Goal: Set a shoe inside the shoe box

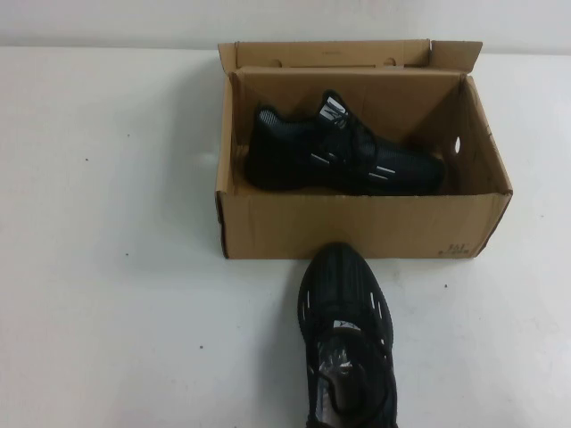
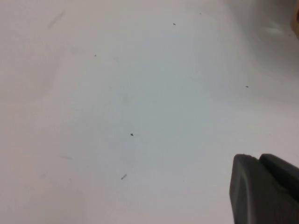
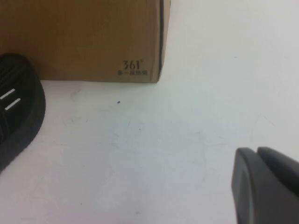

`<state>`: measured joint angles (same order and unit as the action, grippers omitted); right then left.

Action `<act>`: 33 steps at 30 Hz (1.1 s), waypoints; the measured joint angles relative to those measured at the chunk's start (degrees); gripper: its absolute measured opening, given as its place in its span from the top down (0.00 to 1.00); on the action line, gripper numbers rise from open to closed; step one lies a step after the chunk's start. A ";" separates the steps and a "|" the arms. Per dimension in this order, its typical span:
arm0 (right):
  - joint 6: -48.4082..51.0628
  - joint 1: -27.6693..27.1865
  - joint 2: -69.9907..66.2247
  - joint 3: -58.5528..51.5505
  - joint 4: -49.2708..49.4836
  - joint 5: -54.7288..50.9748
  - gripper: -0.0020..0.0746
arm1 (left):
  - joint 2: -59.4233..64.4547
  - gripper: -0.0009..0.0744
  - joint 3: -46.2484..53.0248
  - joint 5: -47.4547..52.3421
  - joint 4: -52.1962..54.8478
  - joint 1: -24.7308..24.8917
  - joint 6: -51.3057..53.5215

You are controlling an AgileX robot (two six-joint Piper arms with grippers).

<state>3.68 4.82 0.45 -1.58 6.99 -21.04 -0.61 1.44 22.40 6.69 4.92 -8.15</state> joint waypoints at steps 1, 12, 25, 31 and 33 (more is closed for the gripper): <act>0.00 0.00 0.00 0.00 0.00 0.00 1.00 | 0.00 0.99 0.00 0.00 0.15 0.00 0.00; 0.00 0.00 0.00 0.00 1.31 0.00 1.00 | 0.00 0.99 0.00 0.10 4.65 0.00 0.00; 0.00 0.00 0.00 0.00 1.64 0.00 1.00 | 0.00 0.99 0.00 0.10 4.78 0.00 0.00; 0.00 0.00 0.00 0.00 1.68 0.00 1.00 | 0.00 0.99 0.00 -0.43 4.78 0.00 0.00; 0.00 0.00 0.00 0.00 1.68 0.24 1.00 | 0.00 0.99 0.00 -1.45 4.78 0.00 0.00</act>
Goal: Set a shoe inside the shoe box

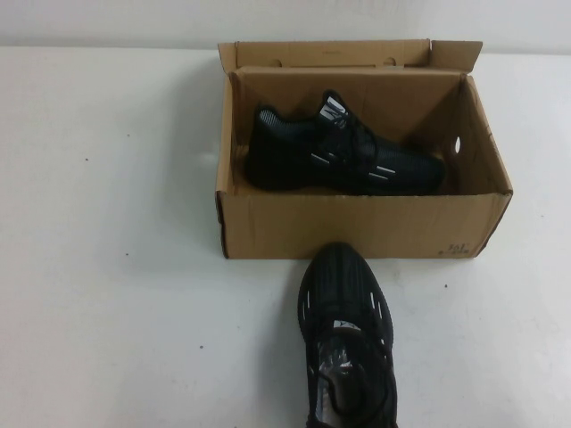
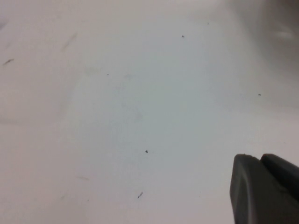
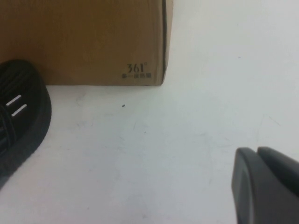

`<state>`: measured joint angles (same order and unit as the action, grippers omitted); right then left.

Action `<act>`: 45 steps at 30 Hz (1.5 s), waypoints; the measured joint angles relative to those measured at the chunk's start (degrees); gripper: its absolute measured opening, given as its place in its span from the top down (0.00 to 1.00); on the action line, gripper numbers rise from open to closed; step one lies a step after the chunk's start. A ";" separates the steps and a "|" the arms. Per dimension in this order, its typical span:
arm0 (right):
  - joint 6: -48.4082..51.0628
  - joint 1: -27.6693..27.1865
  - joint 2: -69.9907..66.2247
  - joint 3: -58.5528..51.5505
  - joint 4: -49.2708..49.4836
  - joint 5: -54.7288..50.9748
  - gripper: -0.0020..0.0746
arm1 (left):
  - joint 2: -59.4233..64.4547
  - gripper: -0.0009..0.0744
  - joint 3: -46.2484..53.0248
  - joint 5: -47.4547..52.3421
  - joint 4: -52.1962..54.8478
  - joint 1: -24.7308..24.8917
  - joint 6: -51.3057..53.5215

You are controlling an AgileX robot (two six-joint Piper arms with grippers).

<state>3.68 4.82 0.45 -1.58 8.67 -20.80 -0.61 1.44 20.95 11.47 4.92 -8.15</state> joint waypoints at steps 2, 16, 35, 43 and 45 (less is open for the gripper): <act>0.00 0.00 0.00 0.00 0.00 0.67 1.00 | 0.00 0.99 0.00 -1.24 0.00 0.00 0.00; 0.00 0.00 0.00 -0.03 0.19 24.89 1.00 | 0.00 0.99 0.00 -22.24 0.22 0.00 0.00; -6.41 0.00 0.14 0.94 0.78 67.55 1.00 | -0.04 0.99 0.00 -69.93 0.04 0.00 -20.23; -14.89 0.00 0.36 15.31 -0.96 62.89 1.00 | -0.26 0.99 -10.52 -72.03 1.84 0.00 -21.07; -15.93 0.00 0.43 20.11 -1.08 58.61 1.00 | -0.26 0.99 -15.13 -66.95 2.68 0.00 -21.07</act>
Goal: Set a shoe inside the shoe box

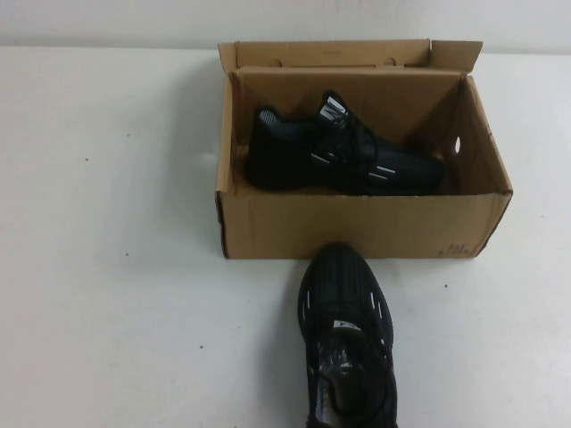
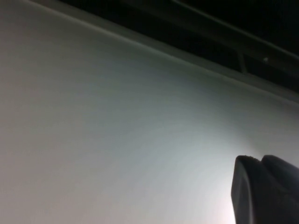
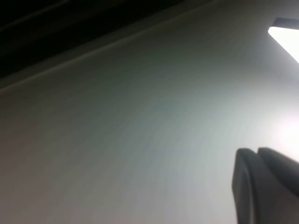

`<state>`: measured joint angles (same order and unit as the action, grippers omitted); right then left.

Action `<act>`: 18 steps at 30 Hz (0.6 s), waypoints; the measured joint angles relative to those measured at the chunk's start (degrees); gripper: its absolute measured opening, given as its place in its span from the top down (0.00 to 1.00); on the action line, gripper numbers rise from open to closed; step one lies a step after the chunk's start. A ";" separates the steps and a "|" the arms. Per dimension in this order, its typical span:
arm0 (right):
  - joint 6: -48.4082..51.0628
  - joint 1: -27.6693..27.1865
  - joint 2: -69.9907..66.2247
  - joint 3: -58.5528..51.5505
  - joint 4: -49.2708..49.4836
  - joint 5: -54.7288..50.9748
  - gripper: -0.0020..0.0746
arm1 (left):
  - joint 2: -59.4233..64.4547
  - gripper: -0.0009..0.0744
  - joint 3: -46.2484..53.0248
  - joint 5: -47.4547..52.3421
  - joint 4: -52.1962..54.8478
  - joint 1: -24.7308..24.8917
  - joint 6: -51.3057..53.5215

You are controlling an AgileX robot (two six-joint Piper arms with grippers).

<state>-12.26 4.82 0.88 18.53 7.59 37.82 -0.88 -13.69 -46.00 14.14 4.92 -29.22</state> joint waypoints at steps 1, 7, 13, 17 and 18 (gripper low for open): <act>-0.20 0.00 0.00 2.40 -0.09 -2.77 1.00 | 0.00 0.99 -2.56 3.45 0.13 0.00 0.00; -3.40 0.00 -0.63 15.27 -0.13 -20.01 1.00 | 0.51 0.99 -14.69 27.17 0.25 0.00 0.71; -4.49 0.00 -7.61 24.28 -0.82 -42.43 1.00 | 7.50 0.99 -17.58 40.39 0.25 0.00 0.85; -4.64 0.00 -13.90 24.36 -1.13 -56.11 1.00 | 11.06 0.99 -17.58 51.50 0.14 0.00 2.47; -4.33 0.00 -15.03 24.36 -1.42 -58.74 1.00 | 11.71 0.99 -17.58 54.34 0.14 0.00 2.73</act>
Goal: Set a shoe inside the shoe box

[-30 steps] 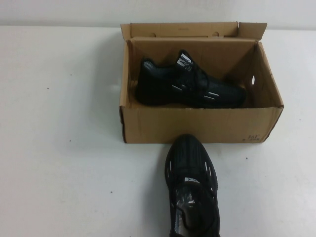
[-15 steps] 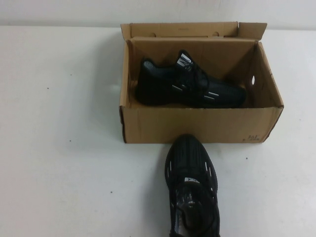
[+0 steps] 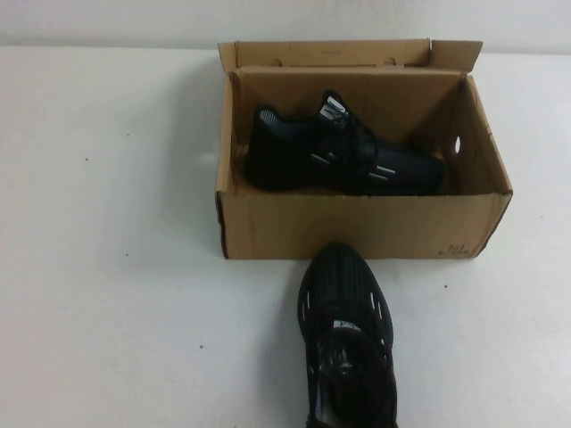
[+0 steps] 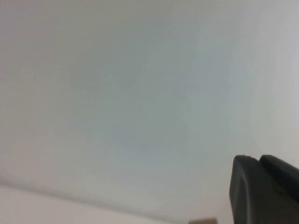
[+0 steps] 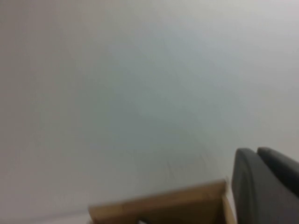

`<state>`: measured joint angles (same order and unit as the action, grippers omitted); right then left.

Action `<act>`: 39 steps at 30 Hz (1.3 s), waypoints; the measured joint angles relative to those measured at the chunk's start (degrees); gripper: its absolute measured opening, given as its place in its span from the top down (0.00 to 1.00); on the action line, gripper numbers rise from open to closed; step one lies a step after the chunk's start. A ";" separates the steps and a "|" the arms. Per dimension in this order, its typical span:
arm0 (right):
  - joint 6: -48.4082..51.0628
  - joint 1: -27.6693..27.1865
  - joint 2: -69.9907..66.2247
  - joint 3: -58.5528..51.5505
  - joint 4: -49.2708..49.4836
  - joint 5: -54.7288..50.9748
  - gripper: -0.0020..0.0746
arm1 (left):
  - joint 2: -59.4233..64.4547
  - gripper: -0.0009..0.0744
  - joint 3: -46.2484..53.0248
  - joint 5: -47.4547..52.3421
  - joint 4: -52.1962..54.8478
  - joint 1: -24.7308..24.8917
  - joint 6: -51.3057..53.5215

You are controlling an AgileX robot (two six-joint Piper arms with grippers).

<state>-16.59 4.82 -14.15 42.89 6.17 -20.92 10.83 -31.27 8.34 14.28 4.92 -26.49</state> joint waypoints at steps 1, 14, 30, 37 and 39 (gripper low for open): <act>0.90 0.00 -1.26 0.00 -0.40 -2.81 1.00 | 0.78 0.99 0.00 2.58 0.00 0.00 0.10; 10.93 0.89 -10.62 0.00 17.10 -14.65 1.00 | 4.89 0.99 0.00 25.28 -6.50 0.00 0.10; 57.68 13.34 -47.45 1.37 52.65 -29.23 1.00 | 4.98 0.99 2.06 40.29 -11.45 0.00 0.10; 40.67 30.25 -55.28 7.08 34.19 -21.35 1.00 | 4.98 0.99 2.06 43.72 -11.52 0.00 0.10; 29.54 35.21 -57.70 9.33 24.62 -20.91 1.00 | 4.98 0.99 2.06 44.45 -11.52 0.00 0.10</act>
<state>12.96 40.03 -71.85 52.22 30.79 -41.83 15.81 -29.21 52.79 2.76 4.92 -26.38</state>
